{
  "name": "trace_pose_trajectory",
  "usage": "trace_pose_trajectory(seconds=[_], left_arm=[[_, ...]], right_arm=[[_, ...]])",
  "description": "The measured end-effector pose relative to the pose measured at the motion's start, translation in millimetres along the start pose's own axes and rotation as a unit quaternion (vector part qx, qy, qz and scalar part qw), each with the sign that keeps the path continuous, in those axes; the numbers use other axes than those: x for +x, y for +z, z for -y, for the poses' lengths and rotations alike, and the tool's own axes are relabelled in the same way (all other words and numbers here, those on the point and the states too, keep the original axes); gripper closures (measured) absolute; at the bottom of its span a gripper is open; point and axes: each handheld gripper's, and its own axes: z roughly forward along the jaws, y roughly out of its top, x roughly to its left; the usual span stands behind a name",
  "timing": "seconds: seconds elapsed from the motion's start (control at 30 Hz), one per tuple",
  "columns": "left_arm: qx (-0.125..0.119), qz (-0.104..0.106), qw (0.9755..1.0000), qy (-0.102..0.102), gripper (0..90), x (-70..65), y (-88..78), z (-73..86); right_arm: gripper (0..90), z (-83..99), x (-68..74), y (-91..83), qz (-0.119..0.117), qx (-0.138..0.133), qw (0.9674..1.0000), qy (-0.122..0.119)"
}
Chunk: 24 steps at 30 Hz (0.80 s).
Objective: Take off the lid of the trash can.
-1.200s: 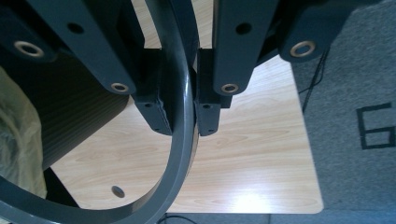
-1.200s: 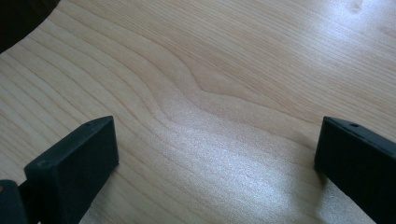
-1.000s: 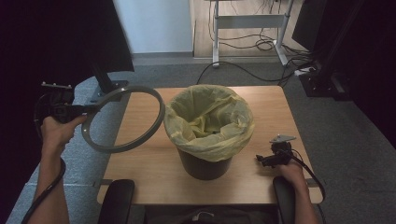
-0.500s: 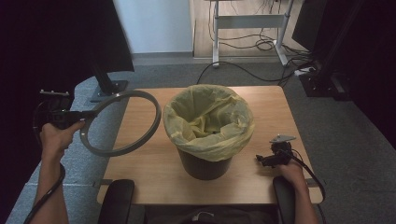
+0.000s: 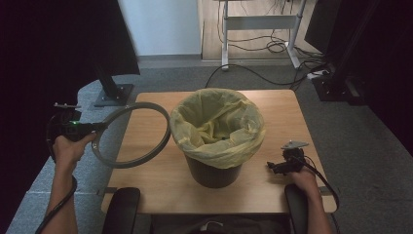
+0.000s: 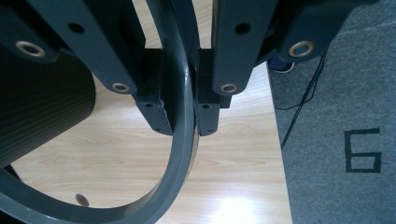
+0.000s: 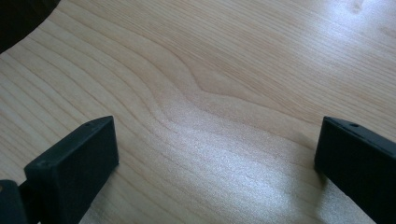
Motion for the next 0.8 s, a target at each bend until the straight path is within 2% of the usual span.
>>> trace_pose_trajectory(seconds=[0.5,0.8], left_arm=[[-0.001,-0.003,0.9999,0.012,77.7,0.6,33.5,17.0],[0.005,-0.01,0.9999,0.006,77.7,3.8,55.4,27.5]], right_arm=[[0.0,0.0,0.0,0.0,0.0,0.0,1.0,0.0],[0.0,0.0,0.1,0.0,0.0,0.0,1.0,0.0]])
